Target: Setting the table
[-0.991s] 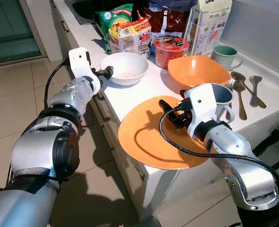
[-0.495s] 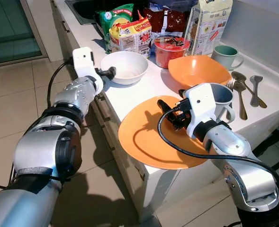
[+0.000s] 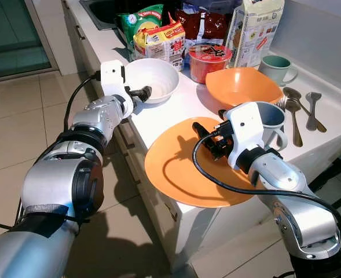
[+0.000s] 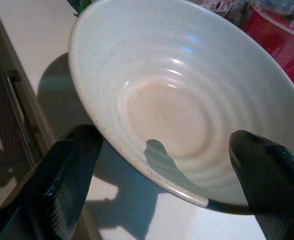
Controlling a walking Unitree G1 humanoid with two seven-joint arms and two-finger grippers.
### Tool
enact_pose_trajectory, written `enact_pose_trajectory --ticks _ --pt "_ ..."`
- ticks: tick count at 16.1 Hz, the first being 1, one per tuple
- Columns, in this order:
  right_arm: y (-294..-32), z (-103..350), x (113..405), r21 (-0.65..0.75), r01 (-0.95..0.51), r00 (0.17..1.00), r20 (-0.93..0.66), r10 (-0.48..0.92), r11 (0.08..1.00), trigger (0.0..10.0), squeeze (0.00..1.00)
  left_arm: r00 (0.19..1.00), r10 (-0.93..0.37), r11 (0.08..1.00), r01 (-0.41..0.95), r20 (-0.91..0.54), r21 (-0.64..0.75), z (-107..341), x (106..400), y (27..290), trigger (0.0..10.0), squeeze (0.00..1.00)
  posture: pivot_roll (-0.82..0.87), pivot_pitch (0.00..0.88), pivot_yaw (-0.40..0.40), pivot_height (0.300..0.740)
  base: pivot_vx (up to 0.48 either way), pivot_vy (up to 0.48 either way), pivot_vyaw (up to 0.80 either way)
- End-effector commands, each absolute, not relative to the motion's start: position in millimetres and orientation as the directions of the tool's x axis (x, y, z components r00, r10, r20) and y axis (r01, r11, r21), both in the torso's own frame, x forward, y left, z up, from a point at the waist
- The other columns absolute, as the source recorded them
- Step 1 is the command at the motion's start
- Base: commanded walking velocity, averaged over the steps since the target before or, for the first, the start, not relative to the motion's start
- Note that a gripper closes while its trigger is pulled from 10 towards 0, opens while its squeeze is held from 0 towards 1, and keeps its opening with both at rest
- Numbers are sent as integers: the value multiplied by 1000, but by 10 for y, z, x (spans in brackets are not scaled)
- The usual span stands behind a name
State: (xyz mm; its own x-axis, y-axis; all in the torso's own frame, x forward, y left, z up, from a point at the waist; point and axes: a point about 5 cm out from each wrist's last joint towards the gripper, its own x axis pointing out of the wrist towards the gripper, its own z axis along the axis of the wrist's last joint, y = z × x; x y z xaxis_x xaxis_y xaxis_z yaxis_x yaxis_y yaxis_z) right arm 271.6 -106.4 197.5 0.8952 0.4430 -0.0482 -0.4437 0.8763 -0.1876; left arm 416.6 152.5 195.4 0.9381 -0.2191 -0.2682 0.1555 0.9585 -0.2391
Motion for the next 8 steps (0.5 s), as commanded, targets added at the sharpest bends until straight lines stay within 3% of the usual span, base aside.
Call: enact_pose_trajectory --ticks 1,2,3,4,6,7,8 --pt "-1056 1973 2706 -193 -447 894 -54 445 873 10000 0 926 -237 959 174 -296 -223 1920 4157 1492 10000 0 -106 0 29 740 0 0 0" --pt "-1052 1972 2707 -194 -447 894 -54 445 873 10000 0 924 -238 960 177 -300 -217 1910 4153 1492 9216 0 -105 0 30 740 0 0 0" --pt "-1050 1971 2708 -195 -447 894 -53 446 873 10000 0 922 -240 960 180 -303 -214 1901 4151 1492 7216 0 -105 0 30 740 0 0 0" --pt "-1050 1971 2708 -196 -447 894 -53 446 873 10000 0 921 -242 960 181 -305 -213 1895 4149 1491 6078 0 -105 0 30 740 0 0 0" --pt "-1049 1970 2707 -197 -448 893 -53 446 872 10000 0 919 -243 960 183 -311 -210 1873 4143 1490 941 0 -105 0 30 740 0 0 0" --pt "-1049 1970 2707 -198 -448 893 -53 447 872 10000 0 917 -246 960 186 -314 -209 1862 4139 1490 0 0 -105 0 30 740 0 0 0" --pt "-1048 1970 2707 -199 -448 893 -53 447 872 10000 0 916 -247 960 187 -315 -209 1858 4138 1490 0 0 -105 0 30 740 0 0 0"
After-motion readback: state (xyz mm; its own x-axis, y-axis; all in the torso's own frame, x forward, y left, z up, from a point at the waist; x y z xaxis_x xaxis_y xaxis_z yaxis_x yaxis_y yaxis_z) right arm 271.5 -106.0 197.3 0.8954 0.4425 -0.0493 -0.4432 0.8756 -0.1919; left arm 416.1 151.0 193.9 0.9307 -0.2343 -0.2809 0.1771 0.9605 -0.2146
